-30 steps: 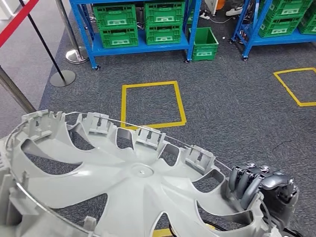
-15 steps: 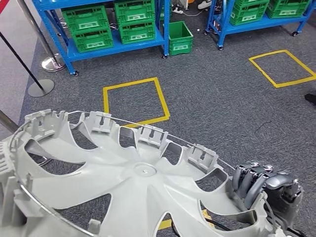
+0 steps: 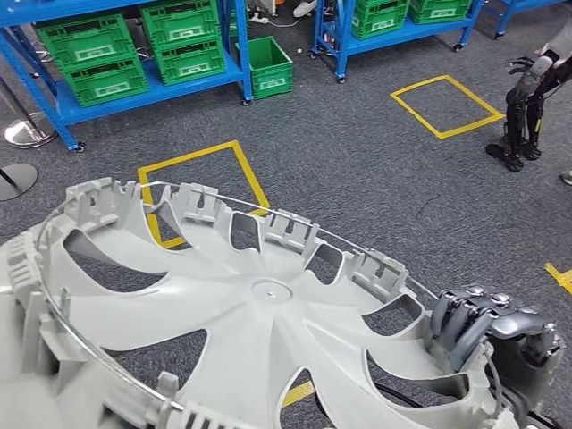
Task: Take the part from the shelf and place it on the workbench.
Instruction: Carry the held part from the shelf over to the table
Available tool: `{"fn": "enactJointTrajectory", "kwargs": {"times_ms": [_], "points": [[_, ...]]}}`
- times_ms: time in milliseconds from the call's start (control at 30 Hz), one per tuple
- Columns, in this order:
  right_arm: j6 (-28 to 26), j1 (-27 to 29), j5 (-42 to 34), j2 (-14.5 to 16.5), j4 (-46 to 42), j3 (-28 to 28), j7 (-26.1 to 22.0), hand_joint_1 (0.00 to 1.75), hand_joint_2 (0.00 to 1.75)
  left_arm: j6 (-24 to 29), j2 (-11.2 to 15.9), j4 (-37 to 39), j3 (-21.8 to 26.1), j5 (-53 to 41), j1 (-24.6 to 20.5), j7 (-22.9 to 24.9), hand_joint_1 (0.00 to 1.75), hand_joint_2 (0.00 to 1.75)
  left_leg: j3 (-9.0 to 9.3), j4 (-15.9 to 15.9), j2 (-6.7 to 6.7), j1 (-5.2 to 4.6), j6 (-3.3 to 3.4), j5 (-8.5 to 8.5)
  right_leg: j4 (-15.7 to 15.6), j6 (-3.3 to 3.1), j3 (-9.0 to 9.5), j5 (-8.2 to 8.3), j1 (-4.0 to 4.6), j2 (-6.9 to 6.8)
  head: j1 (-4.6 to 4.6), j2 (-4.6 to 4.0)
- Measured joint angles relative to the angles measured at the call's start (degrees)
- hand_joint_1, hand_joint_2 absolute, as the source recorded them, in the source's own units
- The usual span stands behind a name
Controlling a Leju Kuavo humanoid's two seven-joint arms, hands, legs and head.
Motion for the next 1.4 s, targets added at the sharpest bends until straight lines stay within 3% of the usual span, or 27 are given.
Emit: {"fn": "enactJointTrajectory", "kwargs": {"times_ms": [67, 133, 167, 200, 233, 300, 367, 433, 500, 567, 633, 667, 700, 767, 833, 900, 967, 1033, 1100, 1167, 1200, 1233, 1333, 1400], "points": [[-0.26, 0.19, 0.42, -0.52, -0.45, -0.48, 0.01, 1.75, 1.75, -0.15, 0.09, 0.0, 0.05, 0.08, 0.11, -0.19, 0.0, 0.0, -0.02, -0.08, 1.41, -0.09, 0.56, 0.1, 6.2, 0.4, -2.68, -3.64, 0.15, -3.27, 0.41, 0.0], [-0.35, 0.33, 0.63, -0.86, -0.58, -0.8, 0.02, 1.75, 1.75, -0.17, 0.17, 0.0, 0.1, 0.13, 0.38, -0.23, 0.0, 0.0, -0.06, -0.06, 2.95, -0.28, 0.73, 0.07, 13.69, 0.68, -5.83, -7.1, 0.11, -4.67, 0.54, 0.0], [-0.39, 0.47, 0.79, -0.98, -0.63, -0.96, 0.02, 1.75, 1.75, -0.19, 0.2, 0.0, 0.12, 0.13, 0.44, -0.25, 0.0, 0.0, -0.04, -0.04, 3.7, -0.33, 0.75, 0.05, 15.2, 0.7, -6.28, -7.44, 0.1, -4.84, 0.54, 0.0], [-0.45, 0.61, 0.98, -1.1, -0.72, -1.1, 0.02, 1.75, 1.75, -0.21, 0.2, 0.0, 0.13, 0.13, 0.45, -0.27, 0.0, 0.0, 0.0, -0.03, 4.42, -0.36, 0.74, 0.02, 14.39, 0.68, -5.55, -6.71, 0.1, -4.99, 0.54, 0.0], [-0.5, 0.76, 1.13, -1.22, -0.84, -1.19, 0.02, 1.75, 1.75, -0.24, 0.18, 0.01, 0.13, 0.13, 0.4, -0.28, 0.0, 0.0, 0.1, -0.03, 5.09, -0.37, 0.68, -0.04, 11.33, 0.59, -3.64, -5.16, 0.11, -5.35, 0.54, 0.0], [-0.55, 0.9, 1.28, -1.47, -1.11, -1.27, 0.03, 1.75, 1.75, -0.3, 0.16, 0.01, 0.13, 0.13, 0.32, -0.31, 0.0, 0.0, 0.38, 0.07, 6.22, -0.56, 0.31, -0.29, 3.23, 0.2, 1.16, -2.41, 0.3, -7.39, 0.56, 0.0], [-0.55, 0.98, 1.29, -1.61, -1.36, -1.31, 0.04, 1.75, 1.75, -0.32, 0.19, 0.0, 0.13, 0.13, 0.3, -0.32, 0.0, 0.0, 0.52, 0.2, 7.15, -0.88, -0.22, -0.47, -0.71, -0.59, 3.24, -1.63, 0.58, -8.47, 0.51, 0.0], [-0.58, 1.1, 1.32, -1.73, -1.56, -1.39, 0.03, 1.75, 1.75, -0.32, 0.17, 0.0, 0.13, 0.13, 0.19, -0.33, 0.0, 0.0, 0.54, 0.15, 8.14, -0.98, -0.75, -0.48, -0.89, -1.44, 2.88, -1.48, 0.68, -7.31, 0.48, 0.0], [-0.75, 1.29, 1.58, -1.83, -1.85, -1.48, 0.03, 1.75, 1.75, -0.33, 0.14, 0.01, 0.13, 0.13, 0.01, -0.38, 0.0, 0.0, 0.17, 1.01, 7.1, -0.82, -1.43, -1.48, -1.05, -2.01, 2.6, -1.18, 0.46, -6.16, 0.43, 0.0], [-1.07, 1.66, 2.06, -1.86, -2.15, -1.5, 0.03, 1.75, 1.75, -0.32, 0.1, 0.01, 0.13, 0.21, -0.05, -0.54, 0.0, 0.0, -2.18, 6.19, 4.3, -0.66, -1.96, -4.88, -1.17, -2.39, 2.4, -0.93, 0.17, -5.08, 0.31, 0.0], [-1.66, 2.37, 2.63, -1.87, -2.37, -1.5, 0.04, 1.75, 1.75, -0.14, 0.03, 0.02, 0.16, 0.39, 0.08, -1.03, 0.0, 0.0, -5.89, 13.99, 2.94, -0.63, -2.14, -8.42, -1.16, -2.56, 2.15, -0.78, 0.12, -3.84, 0.27, 0.0], [-2.01, 2.84, 2.86, -1.87, -2.49, -1.5, 0.04, 1.75, 1.75, 0.07, -0.05, 0.02, 0.17, 0.49, 0.15, -1.37, 0.0, 0.0, -7.08, 16.29, 2.82, -0.63, -2.15, -8.85, -1.16, -2.58, 2.08, -0.72, 0.1, -3.15, 0.28, 0.0], [-2.35, 3.28, 3.02, -1.87, -2.59, -1.5, 0.04, 1.75, 1.75, 0.38, -0.16, 0.02, 0.2, 0.57, 0.19, -1.8, 0.0, 0.0, -7.32, 16.6, 2.77, -0.61, -2.13, -8.11, -1.15, -2.52, 2.05, -0.65, 0.07, -2.42, 0.28, 0.0], [-2.82, 4.03, 3.11, -1.88, -2.78, -1.5, 0.04, 1.75, 1.75, 1.05, -0.4, 0.02, 0.23, 0.72, 0.18, -2.68, 0.0, 0.0, -4.85, 11.17, 1.88, -0.46, -2.02, -4.04, -1.14, -2.24, 2.07, -0.48, -0.09, -0.89, 0.28, 0.0], [-3.01, 4.62, 3.02, -1.9, -2.92, -1.5, 0.04, 1.75, 1.75, 1.62, -0.68, 0.02, 0.3, 0.79, 0.16, -3.65, 0.0, 0.0, -1.5, 3.77, -0.84, -0.09, -1.85, -0.94, -0.88, -1.73, 1.74, -0.3, -0.08, 0.56, 0.19, 0.0], [-3.01, 5.46, 2.62, -1.91, -2.94, -1.58, 0.04, 1.75, 1.75, 2.2, -1.08, 0.02, 0.36, 0.64, 0.09, -4.79, 0.0, 0.0, -0.28, 0.75, -2.29, 0.02, -1.44, -0.65, -0.81, -1.03, 1.11, 0.02, -0.14, 1.81, 0.07, 0.0], [-2.68, 6.75, 1.83, -1.92, -2.92, -2.07, 0.04, 1.75, 1.75, 2.59, -1.62, 0.02, 0.37, 0.39, -0.09, -6.1, 0.0, 0.0, -0.24, 0.46, -1.12, -0.05, -0.67, -0.56, -0.97, -0.29, 0.58, 0.35, -0.38, 2.57, 0.04, 0.0], [-1.85, 7.81, 0.9, -1.91, -2.88, -3.21, 0.04, 1.75, 1.75, 2.79, -2.1, 0.02, 0.36, 0.05, -0.22, -7.06, 0.0, 0.0, -0.13, 0.21, 0.26, -0.01, 0.16, -0.31, 1.21, 0.24, -0.62, -1.05, -0.21, 0.26, 0.39, 0.0], [-0.83, 8.32, 0.09, -1.89, -2.73, -4.86, 0.03, 1.75, 1.75, 3.19, -2.38, 0.02, 0.33, -0.36, -0.07, -7.48, 0.0, 0.0, -0.05, 0.15, 1.69, -0.18, 0.64, -0.36, 7.75, 0.6, -3.54, -4.64, -0.06, -3.28, 0.8, 0.0], [0.23, 8.82, -0.76, -1.79, -2.46, -6.98, 0.01, 1.75, 1.75, 3.62, -2.63, 0.02, 0.31, -0.58, 0.19, -7.6, 0.0, 0.0, 0.0, 0.19, 3.3, -0.43, 0.82, -0.47, 14.27, 0.77, -6.41, -7.26, -0.13, -4.6, 0.86, 0.0], [0.78, 9.07, -1.12, -1.68, -2.28, -8.18, -0.01, 1.75, 1.75, 3.72, -2.74, 0.02, 0.3, -0.64, 0.26, -7.59, 0.0, 0.0, 0.04, 0.2, 4.07, -0.5, 0.86, -0.54, 15.0, 0.76, -6.59, -7.13, -0.14, -4.83, 0.87, 0.0], [1.27, 9.29, -1.39, -1.53, -2.08, -9.36, -0.01, 1.75, 1.75, 3.77, -2.84, 0.02, 0.27, -0.72, 0.27, -7.54, 0.0, 0.0, 0.14, 0.21, 4.81, -0.55, 0.83, -0.62, 13.44, 0.69, -5.57, -6.03, -0.13, -5.09, 0.88, 0.0], [2.15, 10.15, -1.64, -0.92, -1.62, -12.32, -0.01, 1.75, 1.75, 3.8, -3.04, 0.02, 0.15, -0.91, 0.26, -7.05, 0.0, 0.0, 0.75, 0.28, 6.55, -0.8, 0.3, -1.13, 2.3, 0.12, 0.96, -1.97, 0.2, -7.64, 0.83, 0.0], [2.44, 11.14, -1.68, -0.56, -1.44, -13.91, -0.01, 1.75, 1.75, 3.91, -3.08, 0.0, 0.08, -1.06, 0.31, -6.46, 0.0, 0.0, 1.02, 0.31, 7.38, -1.07, -0.2, -1.38, -0.54, -0.55, 2.49, -1.66, 0.51, -8.31, 0.77, 0.0]]}}
